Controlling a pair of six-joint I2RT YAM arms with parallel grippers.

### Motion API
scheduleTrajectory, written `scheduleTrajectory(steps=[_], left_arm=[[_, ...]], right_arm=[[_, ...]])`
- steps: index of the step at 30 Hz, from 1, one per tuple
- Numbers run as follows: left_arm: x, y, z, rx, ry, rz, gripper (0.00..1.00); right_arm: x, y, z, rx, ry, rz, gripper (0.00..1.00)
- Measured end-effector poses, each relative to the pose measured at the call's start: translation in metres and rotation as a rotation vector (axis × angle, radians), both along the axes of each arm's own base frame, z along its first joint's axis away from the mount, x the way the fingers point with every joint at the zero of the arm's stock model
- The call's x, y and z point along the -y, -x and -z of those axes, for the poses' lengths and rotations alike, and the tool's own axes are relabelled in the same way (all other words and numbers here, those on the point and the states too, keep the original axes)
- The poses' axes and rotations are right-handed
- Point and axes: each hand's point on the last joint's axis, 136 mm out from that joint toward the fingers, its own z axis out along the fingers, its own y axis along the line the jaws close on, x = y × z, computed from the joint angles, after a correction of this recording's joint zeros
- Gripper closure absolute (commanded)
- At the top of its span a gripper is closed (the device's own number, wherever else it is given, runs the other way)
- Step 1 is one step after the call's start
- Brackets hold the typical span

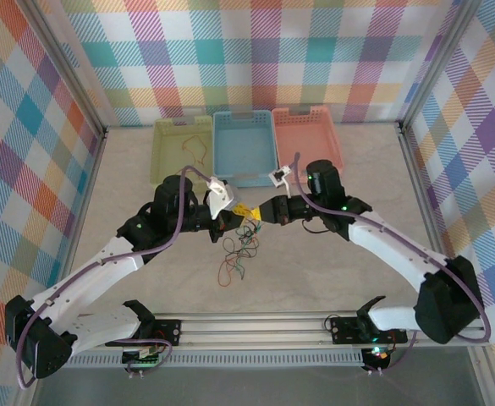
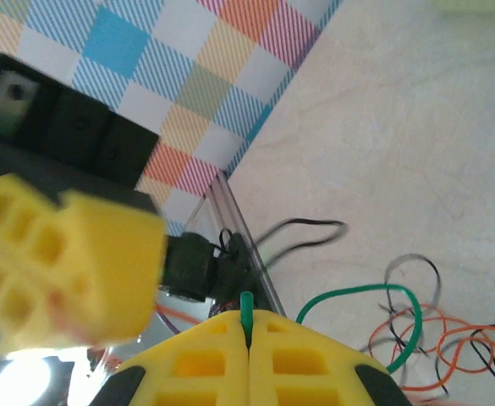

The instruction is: Untangle the cables

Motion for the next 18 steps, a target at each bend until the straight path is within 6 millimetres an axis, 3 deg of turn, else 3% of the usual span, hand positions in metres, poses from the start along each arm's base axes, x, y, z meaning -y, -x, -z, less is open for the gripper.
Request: scheduleTrajectory(steps=[2,6,10,15,18], left_arm=[[-0.008,-0.004,0.008,-0.028,0.012,-0.071,1.00],[-0.031,-0.010,0.049,-0.130,-0.005,-0.245,1.00],[-0.062,-0.012,0.082,-0.210,-0.008,-0.415,1.00],[-0.088,-0.010,0.049,-0.165,0.126,-0.520,1.00],[-0.097,-0.010,0.040,-0.159,0.163,-0.565,1.00]], right_arm=[[0.014,-0.005,-0.014,0.051,-0.028,0.045,1.00],[0.048,-0.021,-0.037,0.162,-0.071,0.166,1.00],[0.086,-0.025,-0.044,0.234,-0.088,0.289,1.00],[0.130,-0.035,-0.054,0.288,-0.087,0.467,1.00],[0.159,-0.045,-0.060,0.304,-0.079,0.595,1.00]])
